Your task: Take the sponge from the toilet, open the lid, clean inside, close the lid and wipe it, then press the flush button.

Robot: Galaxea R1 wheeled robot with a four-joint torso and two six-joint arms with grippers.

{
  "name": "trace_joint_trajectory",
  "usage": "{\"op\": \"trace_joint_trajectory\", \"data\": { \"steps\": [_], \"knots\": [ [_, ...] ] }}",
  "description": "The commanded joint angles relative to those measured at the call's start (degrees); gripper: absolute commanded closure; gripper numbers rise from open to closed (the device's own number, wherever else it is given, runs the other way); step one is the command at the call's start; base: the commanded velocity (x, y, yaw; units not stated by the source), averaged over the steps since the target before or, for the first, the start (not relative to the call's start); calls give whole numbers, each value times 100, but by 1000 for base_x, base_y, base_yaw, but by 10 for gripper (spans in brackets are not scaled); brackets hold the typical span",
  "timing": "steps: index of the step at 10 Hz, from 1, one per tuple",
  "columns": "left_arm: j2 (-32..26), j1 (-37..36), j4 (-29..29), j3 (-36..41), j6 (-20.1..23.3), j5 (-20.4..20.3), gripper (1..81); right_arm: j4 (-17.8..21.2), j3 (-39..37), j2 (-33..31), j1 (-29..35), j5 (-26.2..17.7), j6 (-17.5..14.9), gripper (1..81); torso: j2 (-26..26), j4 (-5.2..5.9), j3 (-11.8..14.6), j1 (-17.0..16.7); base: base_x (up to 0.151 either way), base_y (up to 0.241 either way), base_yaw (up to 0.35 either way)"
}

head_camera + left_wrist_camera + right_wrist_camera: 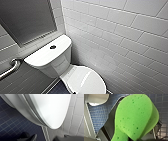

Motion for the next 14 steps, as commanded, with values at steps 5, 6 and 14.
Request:
{"op": "trace_joint_trajectory", "data": {
  "steps": [5,6,14],
  "knots": [
    [26,-749,-140,131,-296,212,10,-120,-23,-229,29,-306,1,811,0,0,0,0,0,0,0],
    [26,-740,-140,113,-392,204,10,-120,-23,-211,29,-306,1,811,0,0,0,0,0,0,0],
    [26,-722,-96,61,-472,-456,10,-112,-14,-246,47,-280,1,811,0,0,0,0,0,0,0]
  ]
}}
